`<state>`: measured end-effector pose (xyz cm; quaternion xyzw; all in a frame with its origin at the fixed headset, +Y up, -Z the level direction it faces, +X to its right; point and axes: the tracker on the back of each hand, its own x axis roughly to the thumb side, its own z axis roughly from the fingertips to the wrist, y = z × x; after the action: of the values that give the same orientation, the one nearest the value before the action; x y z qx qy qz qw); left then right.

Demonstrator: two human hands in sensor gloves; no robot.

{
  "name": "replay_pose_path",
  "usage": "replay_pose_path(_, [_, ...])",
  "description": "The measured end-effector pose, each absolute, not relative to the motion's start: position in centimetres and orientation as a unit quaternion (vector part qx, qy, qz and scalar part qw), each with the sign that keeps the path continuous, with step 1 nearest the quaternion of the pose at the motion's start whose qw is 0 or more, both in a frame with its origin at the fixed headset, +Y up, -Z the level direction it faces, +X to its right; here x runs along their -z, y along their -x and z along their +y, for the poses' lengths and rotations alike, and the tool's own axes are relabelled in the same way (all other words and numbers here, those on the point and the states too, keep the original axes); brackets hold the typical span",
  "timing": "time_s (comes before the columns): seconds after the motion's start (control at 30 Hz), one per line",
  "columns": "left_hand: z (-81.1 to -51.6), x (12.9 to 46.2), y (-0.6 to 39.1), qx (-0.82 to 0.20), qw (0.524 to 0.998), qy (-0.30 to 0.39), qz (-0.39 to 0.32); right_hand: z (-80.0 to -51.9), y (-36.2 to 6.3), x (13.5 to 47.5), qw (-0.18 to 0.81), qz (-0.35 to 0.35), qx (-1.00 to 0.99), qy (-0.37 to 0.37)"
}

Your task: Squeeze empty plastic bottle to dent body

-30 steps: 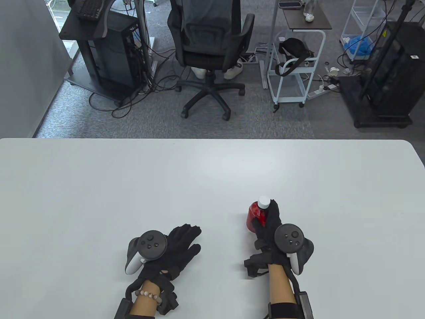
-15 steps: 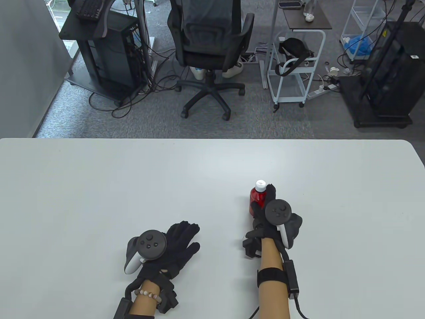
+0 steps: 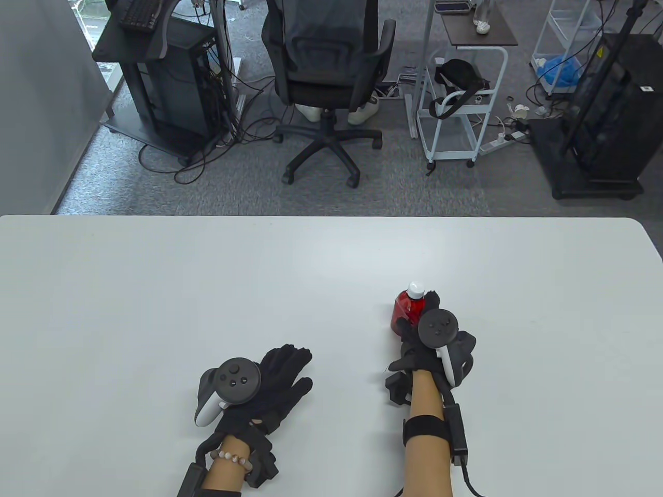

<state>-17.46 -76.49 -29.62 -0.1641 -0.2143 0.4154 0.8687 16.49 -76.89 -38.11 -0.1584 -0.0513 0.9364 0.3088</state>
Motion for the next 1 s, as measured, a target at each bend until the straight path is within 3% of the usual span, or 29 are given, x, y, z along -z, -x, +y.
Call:
replay_pose_path(0.23, [-76.6, 29.6, 17.2, -0.408, 0.871, 0.168, -0.217, -74.2, -17.0, 35.0, 0.344, -0.109, -0.928, 0.095])
replay_pose_path(0.57, [-76.1, 29.2, 17.4, -0.4, 0.879, 0.144, -0.216, -68.8, -12.3, 30.0, 0.3, -0.201, -0.93, -0.066])
replay_pose_path(0.77, [-75.8, 29.1, 17.6, -0.398, 0.883, 0.133, -0.211, -69.1, -9.0, 28.5, 0.313, -0.186, -0.924, -0.118])
replay_pose_path(1.0, [-75.8, 29.0, 17.2, -0.384, 0.888, 0.131, -0.217, -72.2, -7.0, 28.0, 0.285, -0.113, -0.94, -0.148])
